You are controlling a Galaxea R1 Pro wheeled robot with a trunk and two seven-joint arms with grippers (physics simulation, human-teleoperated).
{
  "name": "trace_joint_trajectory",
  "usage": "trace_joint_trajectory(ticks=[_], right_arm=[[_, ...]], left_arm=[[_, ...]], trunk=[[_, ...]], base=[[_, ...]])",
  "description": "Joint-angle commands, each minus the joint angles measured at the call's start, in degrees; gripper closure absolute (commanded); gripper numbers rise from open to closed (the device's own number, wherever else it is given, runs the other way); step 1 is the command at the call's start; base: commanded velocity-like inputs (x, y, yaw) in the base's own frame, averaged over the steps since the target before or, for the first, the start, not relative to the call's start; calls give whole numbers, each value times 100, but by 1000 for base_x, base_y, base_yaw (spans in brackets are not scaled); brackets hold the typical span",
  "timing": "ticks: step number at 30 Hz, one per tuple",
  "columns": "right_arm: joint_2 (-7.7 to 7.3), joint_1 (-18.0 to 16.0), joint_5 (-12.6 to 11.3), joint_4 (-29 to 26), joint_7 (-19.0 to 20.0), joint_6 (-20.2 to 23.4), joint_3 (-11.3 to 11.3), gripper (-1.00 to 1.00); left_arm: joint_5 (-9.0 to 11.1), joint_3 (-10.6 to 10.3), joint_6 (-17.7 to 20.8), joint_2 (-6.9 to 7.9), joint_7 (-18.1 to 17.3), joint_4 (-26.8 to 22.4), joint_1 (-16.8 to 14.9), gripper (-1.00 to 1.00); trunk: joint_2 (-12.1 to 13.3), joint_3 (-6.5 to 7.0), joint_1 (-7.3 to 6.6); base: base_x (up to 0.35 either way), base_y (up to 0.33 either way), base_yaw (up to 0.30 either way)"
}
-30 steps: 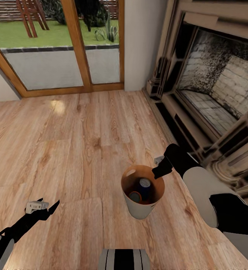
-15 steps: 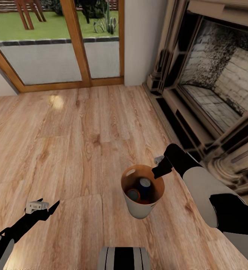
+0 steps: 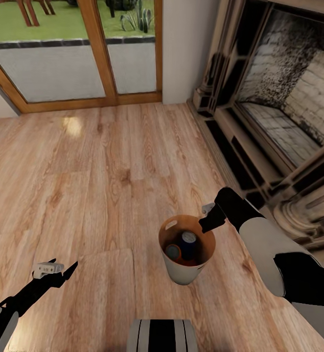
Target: Put the three can of soda from the living room inside the tash can in the kitchen.
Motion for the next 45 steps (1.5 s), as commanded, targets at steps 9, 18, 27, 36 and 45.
trace_joint_trajectory(ticks=[9, 18, 27, 36, 45], right_arm=[[1, -2, -116, 0, 23, 73, -11, 100], [1, -2, -112, 3, 23, 73, -5, 100], [1, 0, -107, 3, 23, 73, -3, 100], [7, 5, -107, -2, 15, 73, -3, 100], [3, -1, -107, -7, 19, 73, -9, -100]], left_arm=[[1, 0, -1, 0, 9, 0, 0, -100], [8, 0, -1, 0, -2, 63, 0, -100], [10, 0, -6, 0, -15, 77, 0, -100], [10, 0, -8, 0, -17, 79, 0, -100], [10, 0, -10, 0, -17, 79, 0, -100]], trunk=[[-11, -177, 19], [-15, -244, 27], [-25, -399, 45], [-25, -399, 45], [-25, -399, 45]], base=[[0, 0, 0], [0, 0, 0], [0, 0, 0], [0, 0, 0], [0, 0, 0]])
